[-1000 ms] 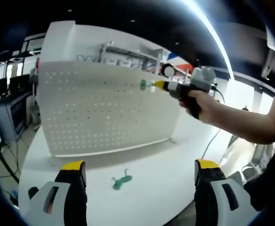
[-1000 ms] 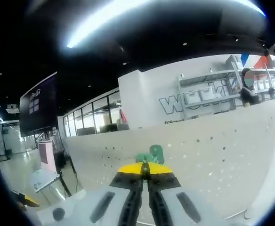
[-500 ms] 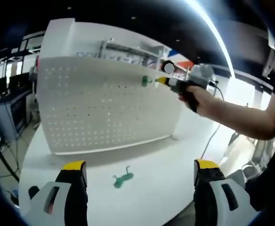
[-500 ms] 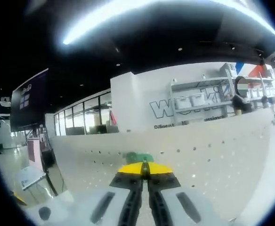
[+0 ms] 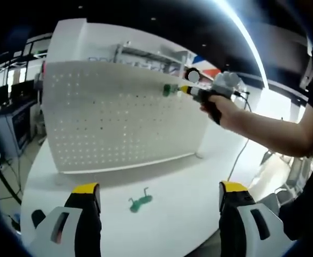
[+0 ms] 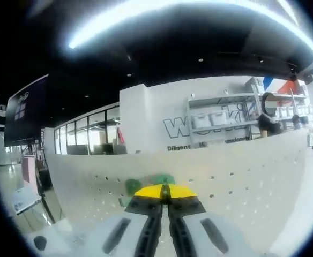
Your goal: Insert the hook assembly into the mounting plate slot until the hook locks in place.
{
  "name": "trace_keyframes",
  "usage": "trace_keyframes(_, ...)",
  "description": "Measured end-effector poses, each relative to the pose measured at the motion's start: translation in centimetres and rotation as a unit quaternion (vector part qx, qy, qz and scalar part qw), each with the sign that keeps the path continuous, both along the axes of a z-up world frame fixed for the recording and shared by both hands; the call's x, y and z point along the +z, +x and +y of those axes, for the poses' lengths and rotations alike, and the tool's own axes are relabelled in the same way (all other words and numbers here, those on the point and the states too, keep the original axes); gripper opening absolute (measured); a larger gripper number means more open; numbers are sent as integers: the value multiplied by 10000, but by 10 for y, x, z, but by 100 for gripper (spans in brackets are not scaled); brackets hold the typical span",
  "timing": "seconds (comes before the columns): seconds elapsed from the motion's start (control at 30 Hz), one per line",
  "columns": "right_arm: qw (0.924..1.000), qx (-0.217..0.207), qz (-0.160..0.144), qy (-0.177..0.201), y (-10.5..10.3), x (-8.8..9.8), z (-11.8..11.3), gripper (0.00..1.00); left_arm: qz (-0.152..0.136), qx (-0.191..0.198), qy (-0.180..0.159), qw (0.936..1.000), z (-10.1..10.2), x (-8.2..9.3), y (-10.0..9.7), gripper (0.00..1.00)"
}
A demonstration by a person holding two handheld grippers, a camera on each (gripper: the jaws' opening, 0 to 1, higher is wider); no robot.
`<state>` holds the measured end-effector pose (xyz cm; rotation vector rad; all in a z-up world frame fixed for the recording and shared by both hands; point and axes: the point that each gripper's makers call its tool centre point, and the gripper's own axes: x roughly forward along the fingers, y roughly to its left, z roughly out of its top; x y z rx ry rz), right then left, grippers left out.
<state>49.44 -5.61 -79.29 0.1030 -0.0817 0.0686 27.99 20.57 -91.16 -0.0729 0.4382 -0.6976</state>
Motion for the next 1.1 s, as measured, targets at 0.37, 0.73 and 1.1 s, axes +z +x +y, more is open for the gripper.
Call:
trace_keyframes(0.37,9990,-304,-132,-289,4,-6,-5,0,26,15,31,10000,0,-1,3,91)
trace_keyframes(0.73,9971,-426,-478,-406,6,-6,-8,0,70,14,62,10000,-2,-5,4,91)
trace_keyframes(1.1,9964,-438,-646,-329,-3,5,-5,0,93,38,58,9999,1,-7,5,90)
